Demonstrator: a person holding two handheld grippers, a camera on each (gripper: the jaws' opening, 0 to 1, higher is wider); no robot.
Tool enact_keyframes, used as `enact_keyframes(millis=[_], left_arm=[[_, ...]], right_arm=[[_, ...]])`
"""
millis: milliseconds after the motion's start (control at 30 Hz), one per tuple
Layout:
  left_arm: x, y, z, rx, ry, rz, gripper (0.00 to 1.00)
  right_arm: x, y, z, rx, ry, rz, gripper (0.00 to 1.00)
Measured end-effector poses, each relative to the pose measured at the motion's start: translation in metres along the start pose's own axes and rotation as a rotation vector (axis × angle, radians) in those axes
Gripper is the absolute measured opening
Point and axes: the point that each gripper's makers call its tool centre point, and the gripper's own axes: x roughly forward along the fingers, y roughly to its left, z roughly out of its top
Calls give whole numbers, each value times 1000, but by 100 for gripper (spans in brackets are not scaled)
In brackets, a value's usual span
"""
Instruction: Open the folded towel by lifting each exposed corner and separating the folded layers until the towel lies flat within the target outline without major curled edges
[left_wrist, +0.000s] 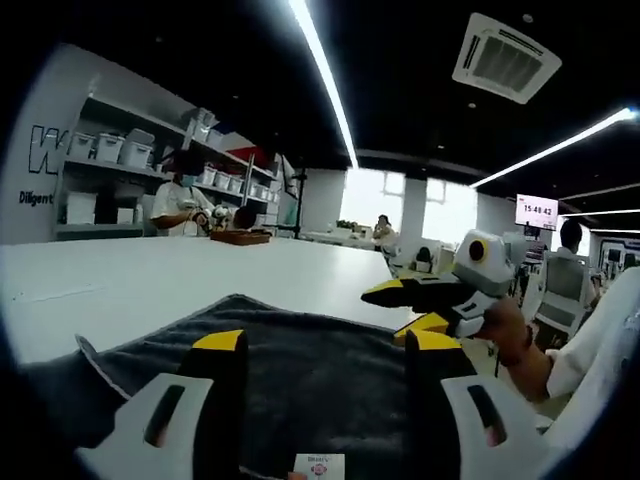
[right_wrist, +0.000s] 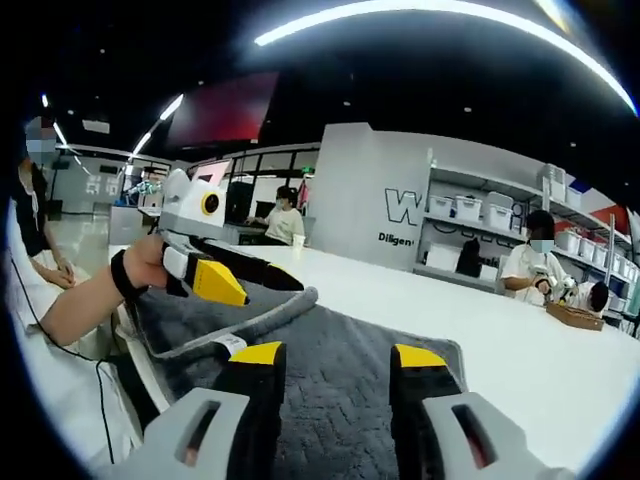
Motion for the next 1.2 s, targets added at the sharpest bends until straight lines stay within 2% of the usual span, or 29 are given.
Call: enact_keyframes(millis=[67, 167, 200, 267, 533, 667, 833, 900, 1000, 1067, 1100, 1200], left_arm=[[-7, 5, 0, -7, -12, 18, 61], [-13, 9, -1, 2, -17, 46, 61], [-15, 10, -1, 20, -21, 47, 61], [-18, 9, -2, 2, -22, 50, 61], [-26, 3, -5, 17, -26, 51, 60], [-32, 7, -6, 38, -25, 80, 61], [-49, 8, -15, 25, -24, 104, 61], [-53, 6, -16, 21, -27, 100, 60], [-57, 2, -12, -5, -66, 80, 60], [-58, 2, -14, -8, -58, 90, 60], [-59, 1, -17, 25, -41, 96, 60], [-62, -1, -19, 11, -42, 86, 61]], right_arm=[[1, 4, 1, -14, -10, 20, 38], [1, 10, 1, 11, -24, 51, 38], [1, 10, 1, -2, -19, 47, 38], [1, 8, 0, -30, -7, 30, 38], [2, 12, 4, -24, -13, 50, 38], [3, 13, 5, -20, -11, 56, 38], [4, 14, 8, -27, -12, 59, 37], [6, 16, 8, -26, -12, 64, 37], [8, 22, 10, -44, -12, 73, 38], [9, 24, 11, -41, -15, 85, 38], [10, 25, 11, -39, -15, 87, 38], [11, 25, 12, -41, -15, 88, 38]])
